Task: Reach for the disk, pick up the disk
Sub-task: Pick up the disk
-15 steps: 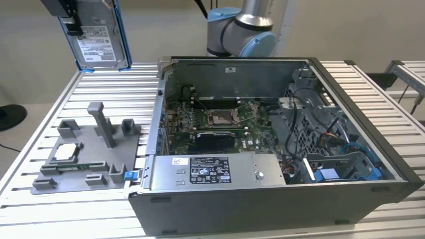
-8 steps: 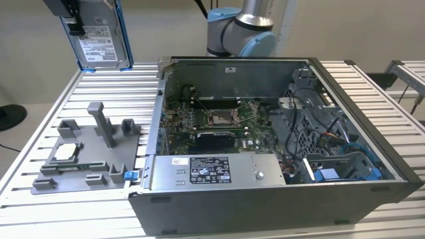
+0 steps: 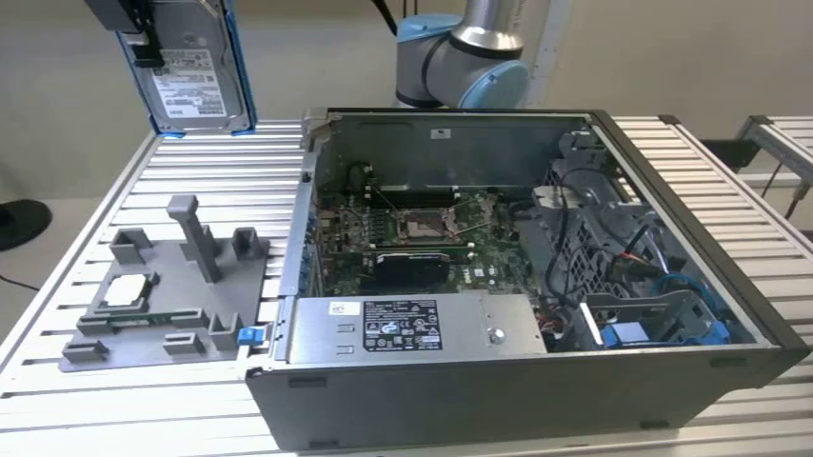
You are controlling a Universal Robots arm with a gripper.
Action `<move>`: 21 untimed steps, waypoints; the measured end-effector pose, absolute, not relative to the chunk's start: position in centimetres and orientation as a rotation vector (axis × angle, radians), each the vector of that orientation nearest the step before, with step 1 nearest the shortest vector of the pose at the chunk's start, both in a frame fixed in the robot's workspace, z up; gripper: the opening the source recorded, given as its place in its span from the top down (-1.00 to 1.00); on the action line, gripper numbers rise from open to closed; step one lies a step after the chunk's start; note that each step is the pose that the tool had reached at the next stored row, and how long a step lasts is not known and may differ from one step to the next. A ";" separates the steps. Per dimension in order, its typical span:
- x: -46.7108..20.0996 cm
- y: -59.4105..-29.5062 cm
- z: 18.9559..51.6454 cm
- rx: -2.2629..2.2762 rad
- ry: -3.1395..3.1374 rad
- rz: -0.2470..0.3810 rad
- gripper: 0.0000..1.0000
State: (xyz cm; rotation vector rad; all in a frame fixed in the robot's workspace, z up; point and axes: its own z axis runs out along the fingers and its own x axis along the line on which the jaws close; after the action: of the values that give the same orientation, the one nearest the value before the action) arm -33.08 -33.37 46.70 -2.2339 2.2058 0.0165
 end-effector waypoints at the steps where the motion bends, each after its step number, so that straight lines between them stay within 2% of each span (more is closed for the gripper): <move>1: -32.9 -33.4 46.7 -2.234 2.206 0.017 1.00; 21: -27.3 -33.4 46.7 -2.234 2.205 0.047 1.00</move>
State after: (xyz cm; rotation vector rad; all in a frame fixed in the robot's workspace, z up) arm -27.33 -33.36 46.71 -2.2337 2.2052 0.0472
